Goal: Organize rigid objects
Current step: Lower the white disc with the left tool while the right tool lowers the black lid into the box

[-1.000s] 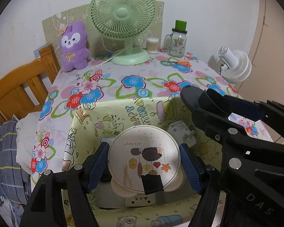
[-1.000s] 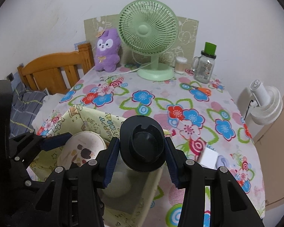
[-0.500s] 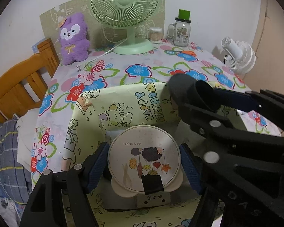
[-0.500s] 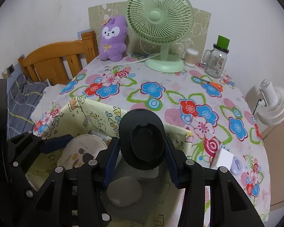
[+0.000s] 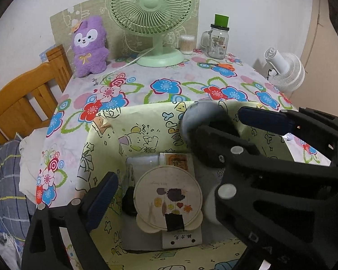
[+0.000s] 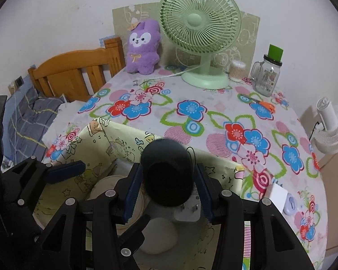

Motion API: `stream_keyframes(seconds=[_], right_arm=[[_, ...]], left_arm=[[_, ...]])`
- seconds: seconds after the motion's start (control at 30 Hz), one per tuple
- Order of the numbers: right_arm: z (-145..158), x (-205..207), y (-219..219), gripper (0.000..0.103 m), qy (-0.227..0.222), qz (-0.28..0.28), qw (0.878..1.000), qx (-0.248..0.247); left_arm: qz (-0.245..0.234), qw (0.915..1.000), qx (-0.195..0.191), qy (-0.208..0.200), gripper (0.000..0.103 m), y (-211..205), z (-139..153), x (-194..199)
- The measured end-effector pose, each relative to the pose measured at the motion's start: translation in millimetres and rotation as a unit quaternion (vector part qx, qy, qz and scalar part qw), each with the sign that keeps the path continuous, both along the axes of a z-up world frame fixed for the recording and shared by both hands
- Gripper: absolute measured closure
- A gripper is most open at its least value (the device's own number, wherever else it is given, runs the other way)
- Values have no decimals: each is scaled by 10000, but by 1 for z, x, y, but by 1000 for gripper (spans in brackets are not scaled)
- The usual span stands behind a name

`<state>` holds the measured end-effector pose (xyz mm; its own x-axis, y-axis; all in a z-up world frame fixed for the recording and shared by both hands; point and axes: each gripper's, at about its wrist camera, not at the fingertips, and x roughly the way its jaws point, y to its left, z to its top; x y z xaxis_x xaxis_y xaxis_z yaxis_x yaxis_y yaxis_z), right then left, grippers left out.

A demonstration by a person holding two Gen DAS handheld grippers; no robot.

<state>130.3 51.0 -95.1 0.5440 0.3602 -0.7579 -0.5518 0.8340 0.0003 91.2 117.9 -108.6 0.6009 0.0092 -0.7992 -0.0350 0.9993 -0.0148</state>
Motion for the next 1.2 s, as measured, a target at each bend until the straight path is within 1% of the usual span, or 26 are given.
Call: stream_keyframes(seconds=[0.07, 0.13, 0.2, 0.33, 0.47, 0.63, 0.93, 1.2], right_arm=[[1, -2, -1, 38, -4, 6, 10000, 7], [2, -3, -3, 34, -18, -14, 10000, 19], [3, -5, -5, 32, -61, -48, 10000, 25], [8, -9, -10, 23, -160, -100, 9998, 61], [13, -14, -20, 18, -256, -200, 9994, 98], [16, -18, -33, 14, -275, -332, 9989, 163], [25, -28, -58, 7, -471, -532, 9973, 163], [34, -35, -79, 6, -574, -624, 9962, 199]], left_arm=[[87, 9999, 13, -56, 6, 0, 1, -2], [131, 9999, 12, -85, 6, 0, 2, -3], [149, 9999, -11, -54, 6, 0, 2, -3], [164, 9998, -64, -18, 6, -1, 4, -6], [173, 9998, -70, -35, 6, -6, 8, -9], [118, 9999, -43, -84, 6, -17, 13, -13], [58, 9998, 7, -204, 5, -38, 22, -19], [-23, 9996, -19, -290, 5, -55, 31, -25]])
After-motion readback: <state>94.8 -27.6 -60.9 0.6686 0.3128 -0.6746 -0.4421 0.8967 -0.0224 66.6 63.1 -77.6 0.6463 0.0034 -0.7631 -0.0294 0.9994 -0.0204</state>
